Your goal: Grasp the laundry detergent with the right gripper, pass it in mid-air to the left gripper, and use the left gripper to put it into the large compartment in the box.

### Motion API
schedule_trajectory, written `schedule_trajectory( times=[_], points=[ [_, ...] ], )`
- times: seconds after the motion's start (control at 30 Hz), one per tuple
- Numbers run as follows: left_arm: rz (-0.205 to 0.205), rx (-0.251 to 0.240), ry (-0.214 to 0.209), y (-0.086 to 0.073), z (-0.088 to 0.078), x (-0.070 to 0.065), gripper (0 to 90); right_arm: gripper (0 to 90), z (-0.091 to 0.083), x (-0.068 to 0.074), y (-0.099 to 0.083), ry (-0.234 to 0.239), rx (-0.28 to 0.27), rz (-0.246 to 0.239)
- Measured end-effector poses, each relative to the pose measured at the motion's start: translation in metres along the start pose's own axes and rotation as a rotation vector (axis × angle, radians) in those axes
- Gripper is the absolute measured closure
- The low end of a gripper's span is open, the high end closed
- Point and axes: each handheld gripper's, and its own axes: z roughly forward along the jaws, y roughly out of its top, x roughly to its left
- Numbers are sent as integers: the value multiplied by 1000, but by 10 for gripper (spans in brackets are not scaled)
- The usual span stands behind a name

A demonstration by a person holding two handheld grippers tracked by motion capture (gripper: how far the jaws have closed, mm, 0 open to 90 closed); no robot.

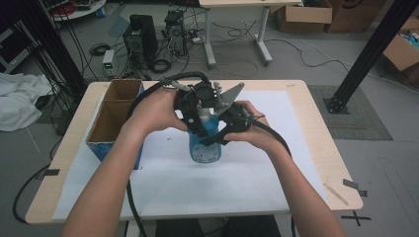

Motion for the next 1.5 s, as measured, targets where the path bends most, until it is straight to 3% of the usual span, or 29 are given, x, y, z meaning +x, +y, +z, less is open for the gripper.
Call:
schedule_trajectory(
  times=[0.07, 0.27, 0.33, 0.4, 0.47, 0.5, 0.63, 0.77, 0.8, 0.87, 0.93, 0.97, 1.0, 1.1, 1.13, 1.17, 1.2, 1.5],
  points=[
    [-11, 0, 6, -2, -4, 1, 387, 305, 1, -1, -1, -10, -15, -4],
    [-55, 29, 8, -5, -14, 3, 387, 231, -3, -3, -4, -31, -21, 22],
    [-83, 57, 5, -5, -18, 4, 387, 233, -7, -5, -6, -51, -2, 23],
    [-135, 101, 8, -7, -26, 8, 386, 230, -13, -7, -10, -61, 46, 37],
    [-151, 112, 10, -8, -29, 9, 387, 226, -16, -8, -12, -71, 71, 41],
    [-200, 128, 19, -11, -37, 12, 386, 231, -21, -9, -16, -89, 128, 46],
    [-301, 161, 51, -20, -55, 20, 387, 230, -34, -11, -27, -127, 240, 75],
    [-442, 191, 93, -32, -77, 30, 387, 242, -47, -15, -40, -155, 319, 100],
    [-442, 191, 93, -32, -77, 30, 388, 242, -47, -15, -40, -155, 319, 100],
    [-569, 189, 127, -45, -95, 38, 387, 243, -55, -16, -50, -179, 395, 118],
    [-655, 184, 149, -56, -106, 43, 388, 245, -61, -16, -55, -191, 428, 129],
    [-655, 184, 149, -56, -106, 43, 387, 245, -61, -16, -55, -191, 428, 129],
    [-748, 169, 172, -66, -116, 48, 387, 249, -66, -16, -59, -207, 464, 135],
    [-876, 151, 215, -81, -130, 52, 387, 249, -74, -15, -63, -220, 513, 143],
    [-876, 151, 215, -81, -130, 52, 387, 249, -74, -15, -63, -220, 513, 143],
    [-937, 146, 241, -89, -138, 54, 387, 249, -79, -15, -65, -226, 537, 146],
    [-966, 146, 251, -94, -142, 55, 387, 249, -81, -14, -66, -229, 545, 146],
    [-1166, 142, 302, -133, -166, 58, 387, 250, -107, -12, -77, -263, 604, 174]
  ],
)
